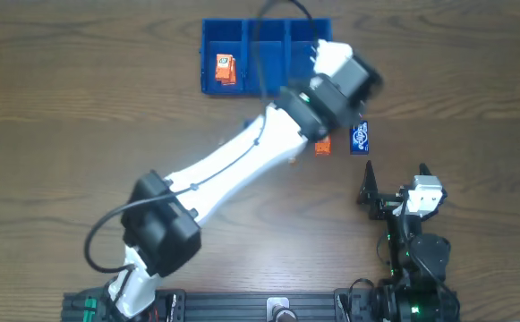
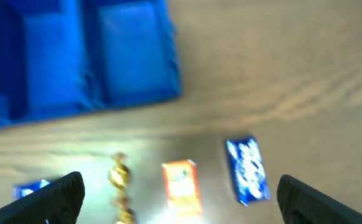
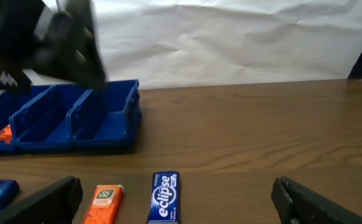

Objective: Sort Candies Into Trays

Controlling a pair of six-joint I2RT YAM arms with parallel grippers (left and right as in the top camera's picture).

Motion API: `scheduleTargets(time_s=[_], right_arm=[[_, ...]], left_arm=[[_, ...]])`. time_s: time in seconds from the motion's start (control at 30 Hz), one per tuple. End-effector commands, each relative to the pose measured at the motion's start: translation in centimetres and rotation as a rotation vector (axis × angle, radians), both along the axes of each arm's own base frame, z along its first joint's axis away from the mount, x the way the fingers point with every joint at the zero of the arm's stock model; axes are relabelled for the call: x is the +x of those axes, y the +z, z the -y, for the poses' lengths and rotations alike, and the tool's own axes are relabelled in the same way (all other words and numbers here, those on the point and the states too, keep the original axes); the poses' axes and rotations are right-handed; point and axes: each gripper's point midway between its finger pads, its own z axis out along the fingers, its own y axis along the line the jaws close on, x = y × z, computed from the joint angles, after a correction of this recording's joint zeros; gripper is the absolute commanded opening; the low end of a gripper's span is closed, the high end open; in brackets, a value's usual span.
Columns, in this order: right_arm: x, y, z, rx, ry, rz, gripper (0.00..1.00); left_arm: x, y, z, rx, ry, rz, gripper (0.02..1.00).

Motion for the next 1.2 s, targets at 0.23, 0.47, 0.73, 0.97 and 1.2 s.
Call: scheduleTargets(time_s=[0.23,0.47,0.73,0.97,1.2], right_arm=[[0.0,-0.1,0.0,-0.013,0.001,0.0,0.998],[0.0,-0.1,0.0,-0.013,0.001,0.0,0.998],[0.0,-0.1,0.0,-0.013,0.001,0.0,0.998],[0.0,-0.1,0.0,-0.013,0.001,0.0,0.998],[0.0,-0.1,0.0,-0.013,0.001,0.0,0.996]], left_arm=[[-1.9,-12.0,1.2,0.027,0.155,-0.243,0.941],[-1.5,-15.3,0.3,0.031,0.177,-0.328,0.91],[-1.6,-16.8,0.6,0.044,0.15,-0.346,0.869],[-1.6,-16.9,0.4,0.067,0.119,-0.339,0.849],[-1.7,-17.2,0.3,0.114,0.077,-0.319,0.833]])
